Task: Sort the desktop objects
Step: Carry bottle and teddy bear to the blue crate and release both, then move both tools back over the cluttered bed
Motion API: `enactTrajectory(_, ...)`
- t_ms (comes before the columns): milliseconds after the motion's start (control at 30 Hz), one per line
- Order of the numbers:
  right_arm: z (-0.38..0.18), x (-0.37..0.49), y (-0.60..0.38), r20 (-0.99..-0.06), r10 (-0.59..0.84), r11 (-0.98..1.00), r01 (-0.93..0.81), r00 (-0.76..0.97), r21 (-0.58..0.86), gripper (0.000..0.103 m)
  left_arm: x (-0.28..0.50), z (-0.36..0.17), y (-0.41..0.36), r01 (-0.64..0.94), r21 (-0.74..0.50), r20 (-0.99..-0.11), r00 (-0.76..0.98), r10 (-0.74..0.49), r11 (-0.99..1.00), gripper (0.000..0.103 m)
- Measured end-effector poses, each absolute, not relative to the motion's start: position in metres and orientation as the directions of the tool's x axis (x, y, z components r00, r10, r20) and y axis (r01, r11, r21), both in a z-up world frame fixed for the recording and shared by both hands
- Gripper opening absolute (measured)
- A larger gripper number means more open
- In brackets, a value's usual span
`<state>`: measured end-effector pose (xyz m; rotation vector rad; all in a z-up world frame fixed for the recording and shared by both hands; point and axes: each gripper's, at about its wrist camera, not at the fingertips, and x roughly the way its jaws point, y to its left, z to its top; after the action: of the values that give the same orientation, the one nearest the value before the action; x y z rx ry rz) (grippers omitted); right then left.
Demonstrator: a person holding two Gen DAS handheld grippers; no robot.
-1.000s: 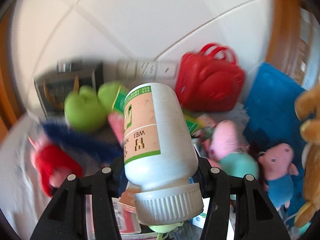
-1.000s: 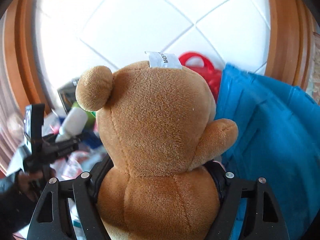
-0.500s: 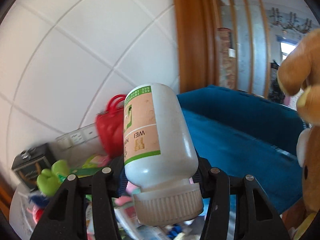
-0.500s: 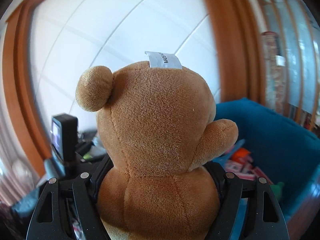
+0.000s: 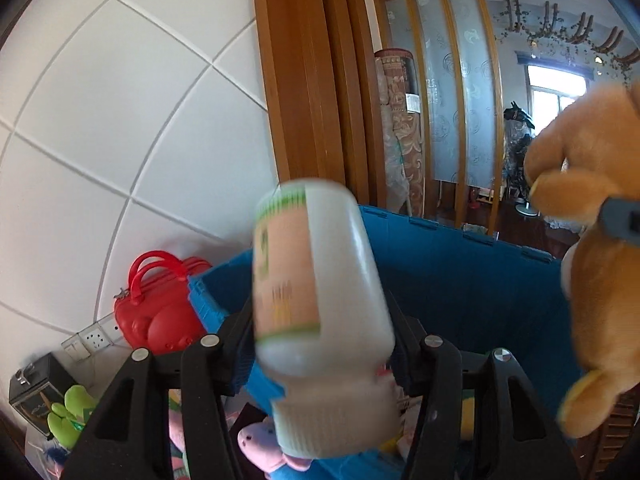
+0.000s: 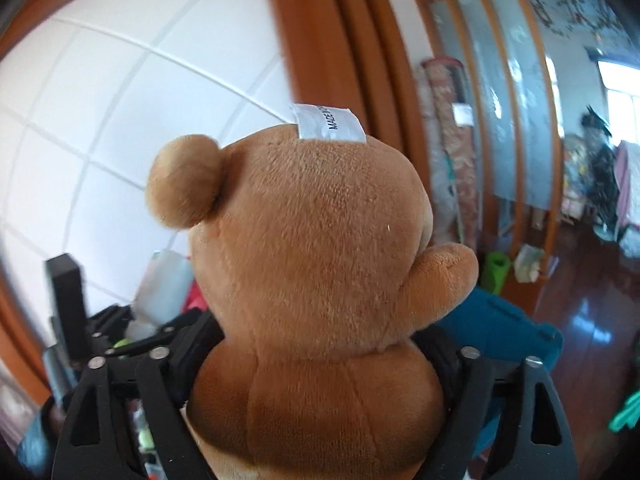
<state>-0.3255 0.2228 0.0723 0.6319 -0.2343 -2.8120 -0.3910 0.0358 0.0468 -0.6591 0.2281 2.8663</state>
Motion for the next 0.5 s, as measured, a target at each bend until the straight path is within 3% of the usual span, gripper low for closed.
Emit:
enactTrajectory(167, 0.061, -0.375, 0.242, -0.497, -0.308, -0.939, 0.174, -0.811, 0.296, 0.092, -0.417, 0.066, 0.054, -0.186, 0.09, -0.438, -0.89, 0.129, -0.978, 0.079)
enactTrajectory(300, 0.061, -0.366, 0.25, -0.448, -0.342, -0.926, 0.213, -0.826, 0.313, 0.093, -0.417, 0.072, 0.062, -0.168, 0.121, -0.4, -0.91, 0.107, -0.978, 0.079)
enactTrajectory(500, 0.058, -0.371, 0.27, -0.395, -0.45, -0.866, 0.284, -0.801, 0.411, 0.094, -0.409, 0.056, 0.057, -0.165, 0.1, -0.414, -0.903, 0.11, -0.981, 0.079)
